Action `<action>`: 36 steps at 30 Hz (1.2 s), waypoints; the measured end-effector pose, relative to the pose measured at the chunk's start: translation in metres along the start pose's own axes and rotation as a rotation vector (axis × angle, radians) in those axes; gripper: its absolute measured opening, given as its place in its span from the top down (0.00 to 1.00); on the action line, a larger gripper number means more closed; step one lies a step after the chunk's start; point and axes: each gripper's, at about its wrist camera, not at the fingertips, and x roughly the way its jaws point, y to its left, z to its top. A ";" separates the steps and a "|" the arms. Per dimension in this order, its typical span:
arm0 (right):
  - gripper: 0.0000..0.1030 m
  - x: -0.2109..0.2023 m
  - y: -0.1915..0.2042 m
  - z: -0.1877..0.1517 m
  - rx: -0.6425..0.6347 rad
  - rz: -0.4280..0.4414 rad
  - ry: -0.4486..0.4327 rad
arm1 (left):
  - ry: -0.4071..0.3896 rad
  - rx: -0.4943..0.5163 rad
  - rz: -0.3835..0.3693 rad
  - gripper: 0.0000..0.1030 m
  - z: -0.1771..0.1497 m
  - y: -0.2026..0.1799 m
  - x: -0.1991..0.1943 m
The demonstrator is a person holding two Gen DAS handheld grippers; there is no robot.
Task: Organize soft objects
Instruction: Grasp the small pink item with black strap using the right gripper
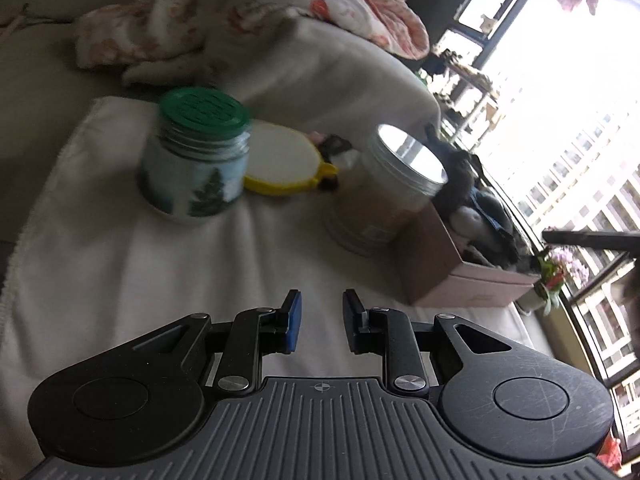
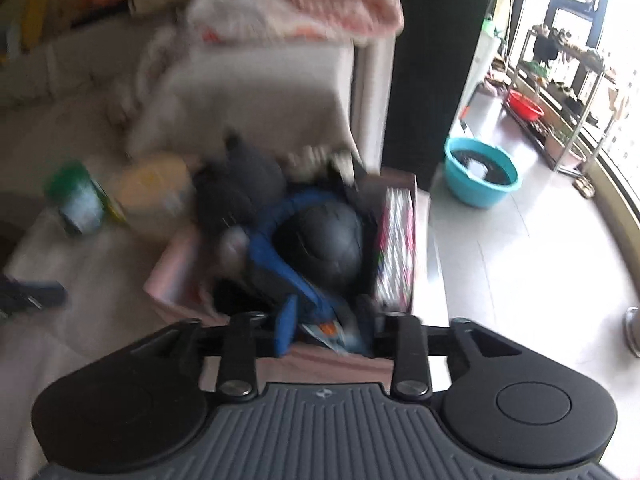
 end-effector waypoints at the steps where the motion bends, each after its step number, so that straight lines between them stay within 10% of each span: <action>1: 0.60 -0.009 0.004 0.011 0.016 0.024 -0.015 | -0.010 -0.002 0.001 0.76 0.000 0.004 -0.003; 7: 0.56 -0.013 0.053 0.088 0.023 0.156 -0.019 | -0.053 0.014 -0.022 0.76 0.003 0.013 -0.018; 16: 0.45 0.140 0.158 0.175 -0.096 0.201 0.299 | -0.074 0.038 0.010 0.76 0.008 0.032 -0.032; 29: 0.52 0.257 0.145 0.183 0.055 -0.018 0.575 | -0.087 -0.052 -0.004 0.76 0.008 0.069 -0.031; 32: 0.74 0.257 0.147 0.180 0.065 -0.004 0.576 | -0.078 -0.048 -0.009 0.76 0.007 0.067 -0.029; 36: 0.75 0.213 0.155 0.183 0.009 0.044 0.459 | -0.077 -0.023 -0.006 0.76 0.008 0.061 -0.032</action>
